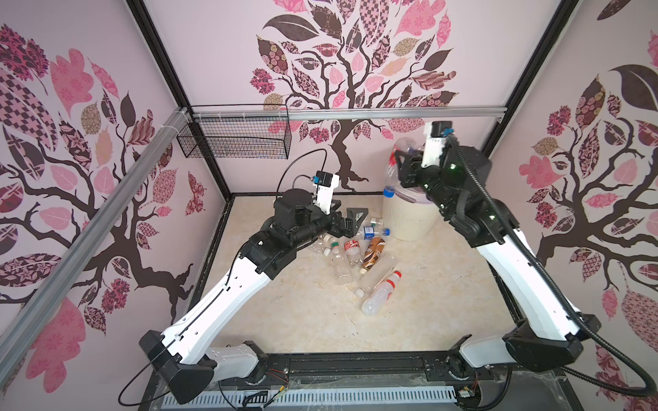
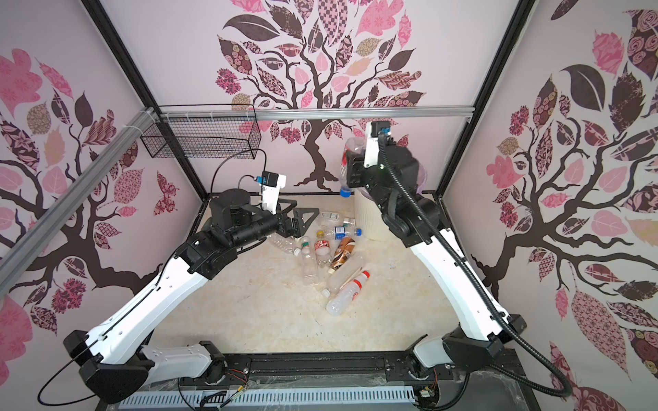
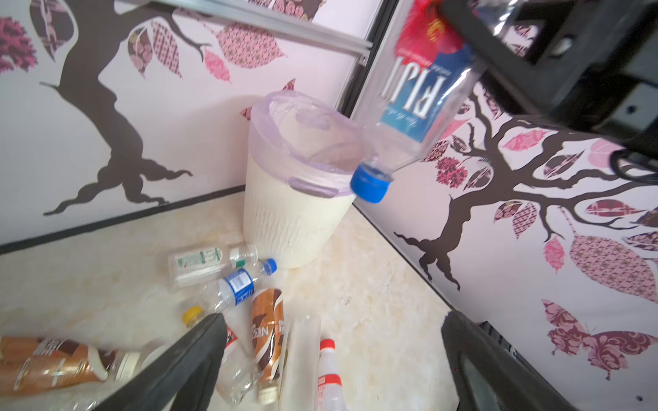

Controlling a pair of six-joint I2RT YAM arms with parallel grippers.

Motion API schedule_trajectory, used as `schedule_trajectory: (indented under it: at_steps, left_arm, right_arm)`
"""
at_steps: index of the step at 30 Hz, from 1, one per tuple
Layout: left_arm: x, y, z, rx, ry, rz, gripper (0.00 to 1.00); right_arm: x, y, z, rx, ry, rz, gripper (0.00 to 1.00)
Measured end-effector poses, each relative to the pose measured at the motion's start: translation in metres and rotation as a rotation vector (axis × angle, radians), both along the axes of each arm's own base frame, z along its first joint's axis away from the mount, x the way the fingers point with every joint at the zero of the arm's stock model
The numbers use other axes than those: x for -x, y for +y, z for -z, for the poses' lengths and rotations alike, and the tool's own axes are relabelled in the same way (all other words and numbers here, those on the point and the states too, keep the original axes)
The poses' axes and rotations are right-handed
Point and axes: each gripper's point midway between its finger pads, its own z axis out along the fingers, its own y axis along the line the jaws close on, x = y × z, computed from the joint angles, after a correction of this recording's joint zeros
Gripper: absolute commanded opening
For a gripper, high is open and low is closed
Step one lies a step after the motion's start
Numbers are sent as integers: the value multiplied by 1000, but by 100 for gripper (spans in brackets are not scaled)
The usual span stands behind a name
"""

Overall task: Throw the plastic bottles in the bin
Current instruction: 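Carry the Fiji bottle over the bin with the right gripper and release it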

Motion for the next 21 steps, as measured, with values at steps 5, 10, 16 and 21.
schedule_trajectory:
  at_steps: [5, 10, 16, 21]
  left_arm:
    - [-8, -19, -26, 45, -46, 43, 98]
    - [-10, -28, -24, 48, -40, 66, 98]
    - [-10, -28, -23, 50, -37, 62, 98]
    - [-5, -18, -16, 34, -32, 36, 98]
  right_arm:
    - [45, -52, -85, -32, -217, 139, 38]
    - [60, -78, -117, -9, -324, 253, 39]
    - [-37, -103, -69, 78, -206, 412, 58]
    - [-158, -118, 70, 200, 151, 462, 96]
